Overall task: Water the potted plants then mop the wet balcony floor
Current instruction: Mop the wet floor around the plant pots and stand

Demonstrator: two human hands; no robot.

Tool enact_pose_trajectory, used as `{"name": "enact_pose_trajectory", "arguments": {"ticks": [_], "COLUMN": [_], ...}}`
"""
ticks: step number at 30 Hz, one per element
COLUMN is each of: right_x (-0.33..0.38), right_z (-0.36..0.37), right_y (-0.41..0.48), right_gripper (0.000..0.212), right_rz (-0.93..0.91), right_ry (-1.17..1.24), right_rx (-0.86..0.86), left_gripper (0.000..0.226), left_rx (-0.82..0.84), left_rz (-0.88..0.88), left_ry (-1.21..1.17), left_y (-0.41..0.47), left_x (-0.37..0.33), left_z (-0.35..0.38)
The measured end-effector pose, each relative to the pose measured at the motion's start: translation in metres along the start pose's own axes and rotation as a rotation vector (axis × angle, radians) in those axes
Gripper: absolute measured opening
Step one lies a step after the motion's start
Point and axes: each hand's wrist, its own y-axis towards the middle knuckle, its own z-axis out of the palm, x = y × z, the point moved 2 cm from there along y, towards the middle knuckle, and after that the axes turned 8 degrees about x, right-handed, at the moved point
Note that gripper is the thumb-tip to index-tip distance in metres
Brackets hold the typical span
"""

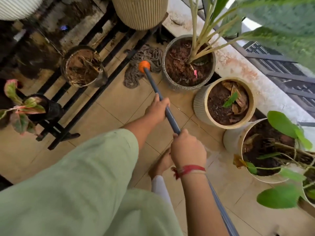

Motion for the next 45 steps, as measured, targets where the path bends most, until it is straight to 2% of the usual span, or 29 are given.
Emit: {"name": "enact_pose_trajectory", "arguments": {"ticks": [3,6,9,11,12,13,14,15,16,17,18,19,20,21,22,24,27,32,35,38,41,43,45], "right_x": [-0.031,-0.069,-0.116,-0.142,-0.148,-0.149,-0.143,-0.148,-0.155,-0.158,-0.166,-0.175,-0.187,-0.194,-0.196,-0.182,-0.169,-0.168,-0.17,-0.169,-0.152,-0.136,-0.114], "right_z": [0.001,0.018,0.035,0.035,0.038,0.038,0.039,0.039,0.036,0.032,0.026,0.022,0.038,0.041,0.042,0.04,0.039,0.039,0.05,0.071,0.089,0.101,0.112], "right_y": [-0.023,-0.07,-0.102,-0.122,-0.131,-0.14,-0.146,-0.149,-0.154,-0.16,-0.17,-0.169,-0.166,-0.153,-0.141,-0.117,-0.084,-0.084,-0.112,-0.14,-0.155,-0.156,-0.153], "right_gripper": [0.031,0.026,0.022,0.028,0.042,0.067,0.083,0.082,0.075,0.069,0.066,0.067,0.055,0.033,0.022,0.024,0.027,0.024,0.025,0.026,0.028,0.03,0.031], "right_rz": [0.015,0.062,0.231,0.332,0.351,0.297,0.136,0.199,0.352,0.375,0.404,0.296,0.303,0.407,0.422,0.429,0.344,0.315,0.332,0.418,0.444,0.434,0.404], "right_ry": [0.075,0.171,0.199,0.256,0.378,0.577,0.638,0.917,1.226,1.302,0.978,0.647,0.582,0.434,0.363,0.467,0.438,0.353,0.36,0.408,0.37,0.345,0.364], "right_rx": [0.102,0.194,0.298,0.329,0.286,0.221,0.025,-0.298,-0.473,-0.468,-0.385,-0.227,0.136,0.247,0.297,0.271,0.172,0.135,0.222,0.361,0.479,0.534,0.582], "left_gripper": [0.024,0.033,0.027,0.027,0.03,0.033,0.035,0.036,0.036,0.036,0.036,0.037,0.038,0.04,0.043,0.046,0.043,0.032,0.028,0.03,0.036,0.035,0.038], "left_rx": [0.051,0.145,0.236,0.339,0.398,0.456,0.495,0.528,0.555,0.581,0.605,0.613,0.612,0.598,0.579,0.526,0.466,0.54,0.527,0.614,0.698,0.685,0.602], "left_rz": [-0.064,-0.011,-0.048,-0.047,-0.036,-0.01,0.003,0.03,0.054,0.086,0.124,0.148,0.162,0.175,0.169,0.172,0.207,0.26,0.24,0.235,0.214,0.179,0.152], "left_ry": [-0.038,-0.082,-0.135,-0.11,-0.085,-0.057,-0.036,-0.009,0.004,0.015,0.024,0.035,0.044,0.051,0.05,0.077,0.09,0.16,0.217,0.299,0.283,0.245,0.183], "left_y": [-0.029,-0.08,-0.117,-0.139,-0.146,-0.153,-0.157,-0.159,-0.159,-0.157,-0.152,-0.145,-0.136,-0.127,-0.118,-0.095,-0.057,-0.05,-0.083,-0.122,-0.147,-0.153,-0.155], "left_x": [-0.018,-0.039,-0.065,-0.085,-0.094,-0.105,-0.113,-0.122,-0.129,-0.135,-0.14,-0.143,-0.145,-0.146,-0.147,-0.145,-0.136,-0.134,-0.133,-0.118,-0.088,-0.063,-0.038], "left_z": [0.01,0.06,0.102,0.125,0.139,0.151,0.161,0.171,0.177,0.18,0.182,0.182,0.182,0.177,0.17,0.153,0.126,0.121,0.124,0.143,0.157,0.154,0.141]}}
